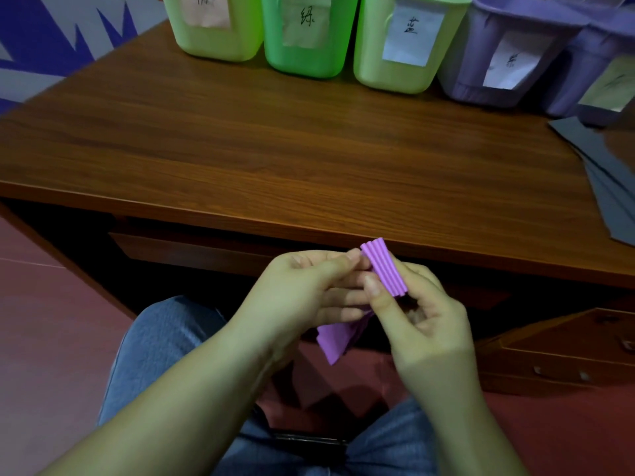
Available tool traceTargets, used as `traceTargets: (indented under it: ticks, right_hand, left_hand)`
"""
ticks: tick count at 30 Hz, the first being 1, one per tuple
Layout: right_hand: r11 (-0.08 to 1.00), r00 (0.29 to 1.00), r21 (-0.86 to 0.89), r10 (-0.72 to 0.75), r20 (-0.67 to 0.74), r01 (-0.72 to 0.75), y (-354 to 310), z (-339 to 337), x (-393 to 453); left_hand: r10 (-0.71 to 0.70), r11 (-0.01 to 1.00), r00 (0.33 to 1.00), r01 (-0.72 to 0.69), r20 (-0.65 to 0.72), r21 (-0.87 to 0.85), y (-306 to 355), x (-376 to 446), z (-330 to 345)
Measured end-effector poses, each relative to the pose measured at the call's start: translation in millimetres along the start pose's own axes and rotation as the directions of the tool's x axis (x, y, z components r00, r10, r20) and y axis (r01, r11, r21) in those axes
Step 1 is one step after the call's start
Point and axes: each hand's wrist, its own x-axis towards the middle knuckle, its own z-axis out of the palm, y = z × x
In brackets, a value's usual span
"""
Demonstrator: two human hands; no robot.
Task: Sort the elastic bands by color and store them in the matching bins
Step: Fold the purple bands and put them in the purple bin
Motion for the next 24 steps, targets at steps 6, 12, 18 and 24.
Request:
traceTargets:
  ticks: [6,12,18,24]
  right_hand:
    - [0.999,0.999,-0.002,0.036,0.032,-0.036,0,-11,14]
    - [0.993,0.984,-0.057,-0.089,0.155,0.099,-26,-25,30]
    - [0.944,0.946,-0.193,-0.219,0.238,0.267,-51,-38,41]
    - [0.955,0.924,-0.146,-0.198,0.327,0.256,-86,-51,60]
  left_hand:
    - [0.256,0.898,0.966,-0.252,0.039,0.361,6,4,-9]
    - [0.423,0.805,0.891,-0.453,0.164,0.383,14,14,-14]
    - [0.431,0.85,0.855,-0.492,0.287,0.189,27,10,-6]
    - [0.42,0.883,0.79,-0.469,0.447,-0.001,48,7,6]
